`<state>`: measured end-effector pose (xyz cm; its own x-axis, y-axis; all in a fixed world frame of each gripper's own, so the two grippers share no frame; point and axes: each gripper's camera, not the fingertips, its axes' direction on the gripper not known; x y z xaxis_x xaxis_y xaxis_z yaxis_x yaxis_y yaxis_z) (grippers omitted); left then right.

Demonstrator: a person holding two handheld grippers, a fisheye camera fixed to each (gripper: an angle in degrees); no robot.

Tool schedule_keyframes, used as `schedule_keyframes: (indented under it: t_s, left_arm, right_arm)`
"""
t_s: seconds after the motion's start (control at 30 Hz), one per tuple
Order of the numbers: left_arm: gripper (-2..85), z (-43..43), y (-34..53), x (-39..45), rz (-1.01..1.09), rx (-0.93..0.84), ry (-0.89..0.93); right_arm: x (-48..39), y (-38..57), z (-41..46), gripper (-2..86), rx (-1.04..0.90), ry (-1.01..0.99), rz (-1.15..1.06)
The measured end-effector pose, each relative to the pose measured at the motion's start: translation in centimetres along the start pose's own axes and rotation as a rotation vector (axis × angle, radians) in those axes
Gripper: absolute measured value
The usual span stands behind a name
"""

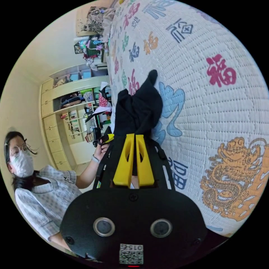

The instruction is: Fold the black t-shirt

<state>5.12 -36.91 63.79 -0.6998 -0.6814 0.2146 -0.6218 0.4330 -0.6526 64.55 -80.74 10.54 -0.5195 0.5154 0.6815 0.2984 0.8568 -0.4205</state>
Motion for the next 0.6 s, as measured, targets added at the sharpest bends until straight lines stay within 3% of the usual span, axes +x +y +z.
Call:
schedule_keyframes:
  t_s: [0.2, 0.37, 0.47, 0.6]
  left_arm:
    - [-0.9, -11.1, -0.7, 8.1, 0.249, 0.169, 0.003]
    - [-0.9, -18.1, 2.6, 10.7, 0.315, 0.2, -0.216]
    - [-0.8, -18.9, 4.4, 6.5, 0.178, 0.242, -0.145]
    - [-0.8, -16.0, 5.5, 0.7, 0.021, 0.177, -0.141]
  right_arm:
    - [-8.0, 0.8, -7.4, -0.3, 0.165, 0.012, -0.234]
    - [-12.4, 4.1, -13.5, -0.2, 0.299, 0.101, -0.309]
    - [-12.0, 6.0, -15.0, 0.1, 0.364, 0.192, -0.24]
    - [-5.7, 6.5, -14.2, 1.6, 0.323, 0.39, 0.087]
